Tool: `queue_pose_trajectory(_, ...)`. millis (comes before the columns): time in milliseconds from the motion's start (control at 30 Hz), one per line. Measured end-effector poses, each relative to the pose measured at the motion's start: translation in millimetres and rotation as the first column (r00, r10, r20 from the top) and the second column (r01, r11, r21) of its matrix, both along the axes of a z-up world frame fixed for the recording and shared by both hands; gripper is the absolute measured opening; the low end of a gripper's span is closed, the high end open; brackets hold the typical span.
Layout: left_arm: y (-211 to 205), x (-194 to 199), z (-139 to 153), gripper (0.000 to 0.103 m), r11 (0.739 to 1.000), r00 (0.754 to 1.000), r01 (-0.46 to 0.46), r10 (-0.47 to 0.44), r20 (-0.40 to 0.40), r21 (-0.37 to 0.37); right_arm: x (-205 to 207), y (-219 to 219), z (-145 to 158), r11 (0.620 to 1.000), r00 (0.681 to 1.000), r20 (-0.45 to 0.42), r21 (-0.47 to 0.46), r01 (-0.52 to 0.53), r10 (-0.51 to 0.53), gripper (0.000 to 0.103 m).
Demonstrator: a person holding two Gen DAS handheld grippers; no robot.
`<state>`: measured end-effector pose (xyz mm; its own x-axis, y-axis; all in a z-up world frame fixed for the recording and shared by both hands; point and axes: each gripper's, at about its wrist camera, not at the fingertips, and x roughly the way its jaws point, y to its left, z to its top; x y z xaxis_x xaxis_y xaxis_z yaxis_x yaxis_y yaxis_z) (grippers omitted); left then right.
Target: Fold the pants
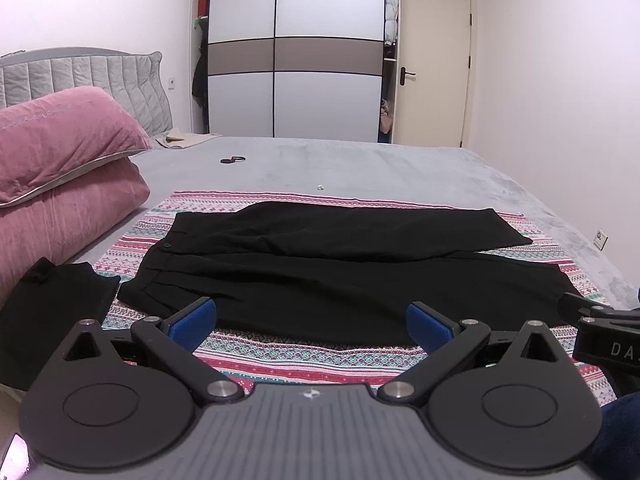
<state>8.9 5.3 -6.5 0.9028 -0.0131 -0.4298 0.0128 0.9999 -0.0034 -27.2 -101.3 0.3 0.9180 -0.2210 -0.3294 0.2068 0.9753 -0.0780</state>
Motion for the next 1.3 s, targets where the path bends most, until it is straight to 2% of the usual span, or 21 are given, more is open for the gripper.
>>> queue_pose_trajectory(100,3,2,-2,0.103,1.0,1.0,0.001,-0.001,0.008,0.0,2,-1,1,1.0,1.0,0.004,-0.003,0.001,-0.001,0.103)
queue_pose_trajectory(200,5,1,-2,0.103,1.0,0.999,-0.002,0.002,0.051,-0.006,2,-1,0,1.0,1.0,0.002,-0.004,-0.002,0.002,0.103)
queue_pose_trajectory(300,5,-1,-2,0.103,0.999,0.999,-0.001,0.003,0.055,-0.038,2,0,0,1.0,1.0,-0.003,-0.009,-0.003,0.003,0.103)
queue_pose_trajectory(467,6,2,-5,0.103,0.998,0.999,0.017,-0.015,0.033,-0.065,4,-1,-1,1.0,1.0,-0.009,-0.005,-0.005,0.005,0.103)
queue_pose_trajectory(700,4,6,-11,0.103,0.999,1.0,0.025,-0.024,0.019,-0.029,8,-1,-5,1.0,1.0,0.005,-0.007,-0.006,0.006,0.103)
queue_pose_trajectory(867,7,12,-17,0.103,0.996,0.999,0.046,-0.046,0.0,-0.078,12,-1,-9,1.0,1.0,0.014,0.01,-0.012,0.012,0.103)
queue_pose_trajectory(967,11,23,-26,0.103,0.994,0.998,0.051,-0.054,-0.023,-0.095,17,-3,-14,1.0,1.0,-0.006,0.01,-0.014,0.014,0.103)
queue_pose_trajectory(1067,16,39,-42,0.103,0.989,0.992,0.083,-0.094,-0.085,-0.124,24,-8,-22,0.999,1.0,0.006,0.034,-0.019,0.019,0.103)
queue_pose_trajectory(1133,24,50,-51,0.103,0.989,0.99,0.054,-0.071,-0.123,-0.135,33,-13,-30,0.998,1.0,-0.007,0.057,-0.029,0.029,0.103)
queue_pose_trajectory(1200,40,63,-58,0.103,0.987,0.988,0.022,-0.046,-0.148,-0.161,43,-18,-38,0.998,0.999,-0.04,0.052,-0.034,0.036,0.103)
queue_pose_trajectory(1300,70,87,-61,0.103,0.977,0.98,-0.042,0.0,-0.198,-0.21,54,-25,-43,0.999,0.999,-0.041,0.034,-0.02,0.021,0.103)
